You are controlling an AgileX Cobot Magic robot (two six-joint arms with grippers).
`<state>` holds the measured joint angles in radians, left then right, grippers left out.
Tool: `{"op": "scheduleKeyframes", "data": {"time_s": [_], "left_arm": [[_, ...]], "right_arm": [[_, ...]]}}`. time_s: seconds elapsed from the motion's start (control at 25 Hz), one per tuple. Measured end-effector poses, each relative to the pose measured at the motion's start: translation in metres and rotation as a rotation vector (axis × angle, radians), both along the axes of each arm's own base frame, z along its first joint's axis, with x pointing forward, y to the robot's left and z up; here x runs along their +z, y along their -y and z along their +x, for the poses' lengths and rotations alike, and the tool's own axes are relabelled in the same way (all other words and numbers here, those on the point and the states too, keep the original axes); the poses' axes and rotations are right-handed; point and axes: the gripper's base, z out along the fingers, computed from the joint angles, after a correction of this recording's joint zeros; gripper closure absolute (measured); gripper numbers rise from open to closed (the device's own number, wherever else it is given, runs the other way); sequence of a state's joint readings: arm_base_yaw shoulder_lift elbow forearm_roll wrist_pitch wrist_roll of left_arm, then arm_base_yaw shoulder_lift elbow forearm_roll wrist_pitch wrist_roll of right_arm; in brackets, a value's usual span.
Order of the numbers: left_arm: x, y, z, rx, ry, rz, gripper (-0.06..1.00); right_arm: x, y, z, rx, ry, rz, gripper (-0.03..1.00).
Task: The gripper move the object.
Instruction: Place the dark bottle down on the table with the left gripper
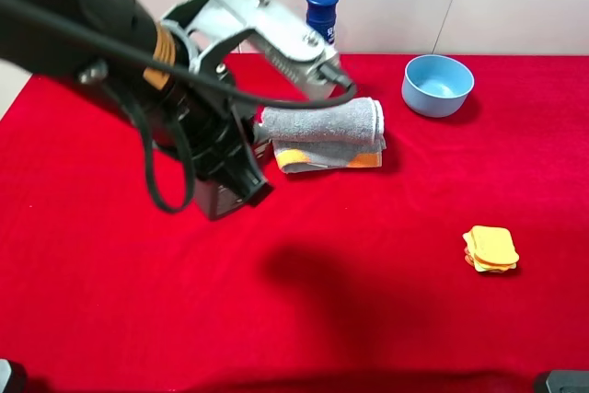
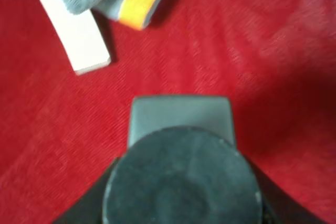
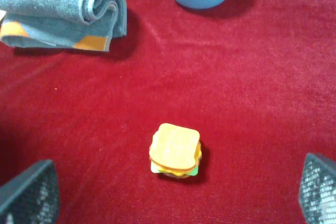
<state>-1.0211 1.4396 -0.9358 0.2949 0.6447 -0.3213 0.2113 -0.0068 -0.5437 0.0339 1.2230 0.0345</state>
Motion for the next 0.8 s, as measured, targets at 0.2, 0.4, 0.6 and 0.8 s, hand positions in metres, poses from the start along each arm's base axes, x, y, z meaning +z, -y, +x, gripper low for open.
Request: {"op": "scheduleKeyframes", "data": {"time_s": [0.2,0.4,0.6,0.8], "left_arm": [[-0.021,-0.012,-0.002,0.052,0.021,0.041,0.53],[-0.037,-0.021,-0.001,0.069,0.047,0.031,0.53],[-0.058,-0.036,0.0,0.091,0.031,0.003,0.53],[-0.076,-0.048,-0.005,0.098,0.004,-0.049,0.53]], "right_arm": [[0.0,0.0,0.0,0.0,0.0,0.0,0.27],[0.0,0.0,0.0,0.0,0.0,0.0,0.27],[0.0,0.0,0.0,0.0,0.0,0.0,0.27],[0.0,0.0,0.0,0.0,0.0,0.0,0.27]]}}
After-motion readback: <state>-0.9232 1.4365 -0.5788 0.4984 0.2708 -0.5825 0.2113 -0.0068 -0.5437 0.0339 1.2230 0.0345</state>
